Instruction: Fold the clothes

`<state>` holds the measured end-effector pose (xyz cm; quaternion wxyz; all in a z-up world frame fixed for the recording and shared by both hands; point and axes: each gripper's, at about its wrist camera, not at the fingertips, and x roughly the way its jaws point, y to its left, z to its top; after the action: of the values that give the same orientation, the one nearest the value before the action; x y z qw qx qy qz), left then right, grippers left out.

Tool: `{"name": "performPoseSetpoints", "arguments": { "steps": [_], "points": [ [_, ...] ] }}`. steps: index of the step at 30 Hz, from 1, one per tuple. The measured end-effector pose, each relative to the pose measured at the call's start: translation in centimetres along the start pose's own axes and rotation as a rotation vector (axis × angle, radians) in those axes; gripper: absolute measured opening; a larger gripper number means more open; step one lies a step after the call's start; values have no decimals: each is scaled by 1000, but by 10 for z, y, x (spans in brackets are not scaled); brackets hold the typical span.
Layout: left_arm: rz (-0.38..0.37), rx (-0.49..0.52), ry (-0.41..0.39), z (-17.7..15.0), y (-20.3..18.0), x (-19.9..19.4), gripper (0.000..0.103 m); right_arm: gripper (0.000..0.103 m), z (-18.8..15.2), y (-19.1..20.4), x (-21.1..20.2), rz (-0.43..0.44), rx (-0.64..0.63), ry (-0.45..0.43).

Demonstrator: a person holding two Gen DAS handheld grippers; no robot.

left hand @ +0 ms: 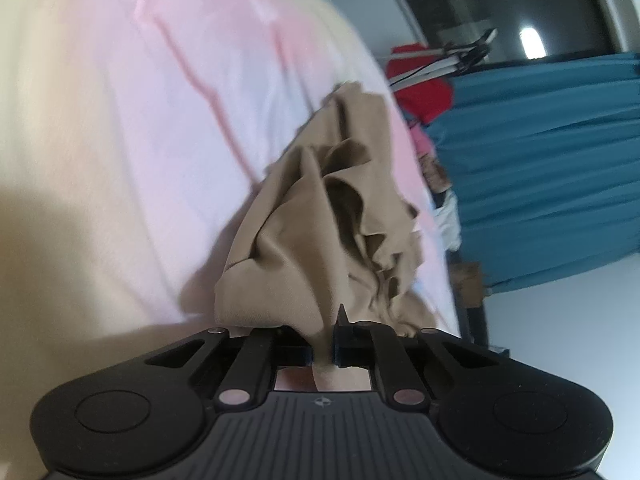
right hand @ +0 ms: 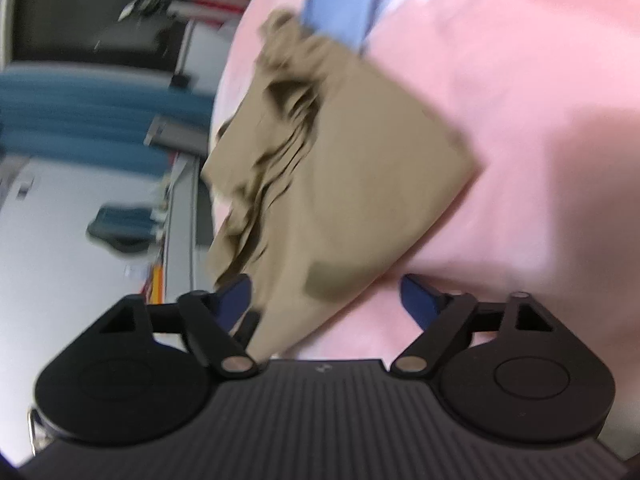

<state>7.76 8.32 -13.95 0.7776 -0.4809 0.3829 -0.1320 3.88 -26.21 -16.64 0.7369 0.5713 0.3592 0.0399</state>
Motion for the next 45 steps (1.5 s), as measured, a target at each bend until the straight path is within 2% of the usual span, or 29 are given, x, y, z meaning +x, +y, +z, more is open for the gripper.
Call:
{"name": "performPoseSetpoints", "arguments": {
  "steps": [4, 5, 9, 11, 14, 22, 28, 32, 35, 40, 45],
  "points": [
    [-34, 0, -19, -1, -3, -7, 8, 61, 7, -1, 1, -55, -28, -63],
    [-36, -1, -20, -1, -3, -7, 8, 49, 9, -1, 2, -64, -33, -73],
    [-42, 12, -24, 2, -2, -8, 8, 20, 17, 2, 3, -99, -101, -119],
    [-48, 27, -32, 4, -3, -12, 7, 14, 18, 9, -2, -87, -159, -147],
    [-59, 59, -45, 2, -15, -19, 7, 11, 16, 20, -11, -46, -222, -190],
    [-94, 127, -72, -25, -58, -91, 6, 10, 4, 70, -76, 93, -351, -299],
    [-120, 174, -91, -46, -89, -146, 6, 10, -33, 83, -142, 146, -393, -307],
    [-141, 143, -90, -76, -84, -196, 6, 10, -63, 77, -181, 177, -384, -293],
    [-130, 109, -84, -83, -81, -210, 6, 10, -75, 70, -195, 178, -362, -285],
    [-95, 72, -82, -65, -87, -194, 7, 10, -61, 79, -176, 146, -328, -274],
    [-43, 61, -91, -24, -97, -139, 8, 10, -31, 95, -134, 98, -285, -273]
  ]
}}
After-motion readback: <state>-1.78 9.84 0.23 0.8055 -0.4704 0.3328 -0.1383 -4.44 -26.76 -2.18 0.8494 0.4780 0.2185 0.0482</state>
